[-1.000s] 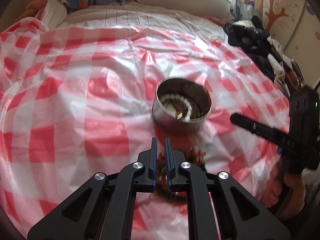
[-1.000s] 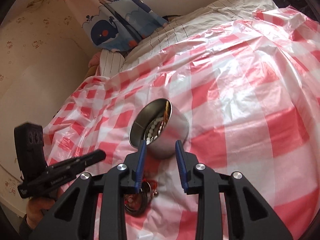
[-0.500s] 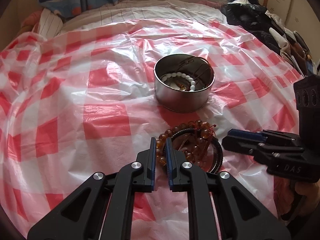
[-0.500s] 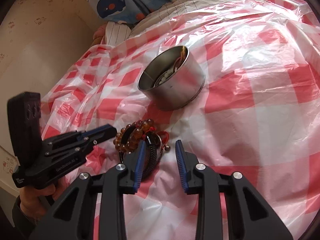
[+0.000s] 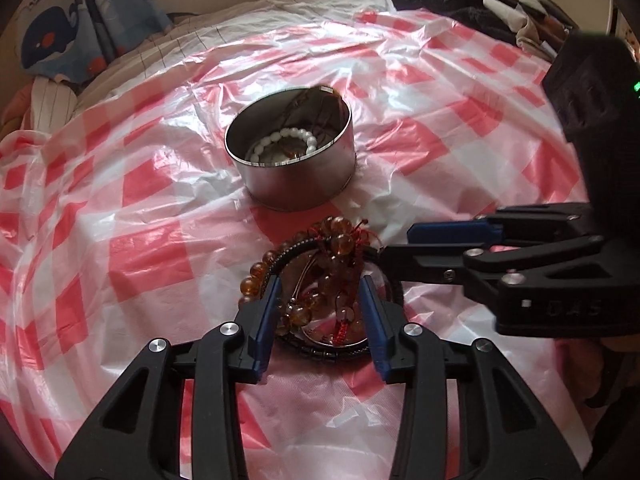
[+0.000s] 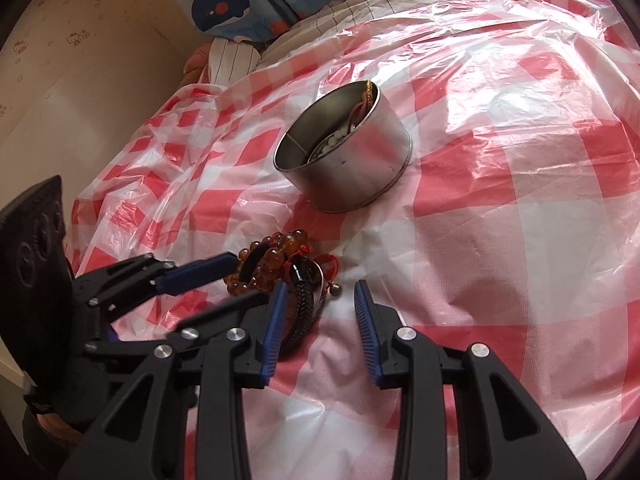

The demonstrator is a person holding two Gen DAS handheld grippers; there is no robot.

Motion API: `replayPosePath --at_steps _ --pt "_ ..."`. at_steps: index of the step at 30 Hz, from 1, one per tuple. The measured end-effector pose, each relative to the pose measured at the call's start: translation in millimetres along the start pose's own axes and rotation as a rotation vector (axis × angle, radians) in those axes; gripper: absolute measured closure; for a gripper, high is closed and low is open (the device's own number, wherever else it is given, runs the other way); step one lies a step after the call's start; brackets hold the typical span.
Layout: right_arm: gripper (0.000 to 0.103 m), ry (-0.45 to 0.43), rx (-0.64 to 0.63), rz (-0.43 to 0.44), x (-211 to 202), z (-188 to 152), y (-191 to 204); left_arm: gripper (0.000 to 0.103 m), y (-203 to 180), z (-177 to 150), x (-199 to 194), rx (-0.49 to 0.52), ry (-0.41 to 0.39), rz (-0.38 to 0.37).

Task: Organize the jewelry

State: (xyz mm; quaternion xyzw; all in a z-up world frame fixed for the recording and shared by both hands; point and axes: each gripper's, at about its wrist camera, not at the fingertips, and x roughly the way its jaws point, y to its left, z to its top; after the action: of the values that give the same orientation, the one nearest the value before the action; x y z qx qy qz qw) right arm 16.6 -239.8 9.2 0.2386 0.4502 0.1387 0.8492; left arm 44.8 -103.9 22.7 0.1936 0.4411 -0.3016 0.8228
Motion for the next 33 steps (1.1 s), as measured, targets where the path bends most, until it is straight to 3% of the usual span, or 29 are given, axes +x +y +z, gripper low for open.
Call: replayPosePath --at_steps 1,4,12,23,27,30,33 --pt "0.064 -0.002 0.000 0.000 0 0 0 0.078 1 0 3 -0.002 0.001 -0.001" --pt "0.063 -0.009 0.007 0.002 -2 1 -2 0.093 8 0 4 -0.030 0.008 -0.006" --pt "0.061 -0.015 -0.039 0.018 -1 1 6 0.093 42 6 -28 -0.183 -0.080 -0.147" --pt "0.058 -0.011 -0.132 0.005 25 17 31 0.093 68 6 -44 -0.298 -0.143 -0.142" --pt "0.073 -0.040 -0.161 0.002 25 18 37 0.093 74 6 -47 -0.317 -0.152 -0.138" --pt "0.094 -0.073 -0.177 0.009 19 18 39 0.093 74 6 -47 -0.317 -0.155 -0.137" --pt "0.099 -0.090 -0.190 0.028 14 18 42 0.093 74 5 -47 -0.319 -0.152 -0.133"
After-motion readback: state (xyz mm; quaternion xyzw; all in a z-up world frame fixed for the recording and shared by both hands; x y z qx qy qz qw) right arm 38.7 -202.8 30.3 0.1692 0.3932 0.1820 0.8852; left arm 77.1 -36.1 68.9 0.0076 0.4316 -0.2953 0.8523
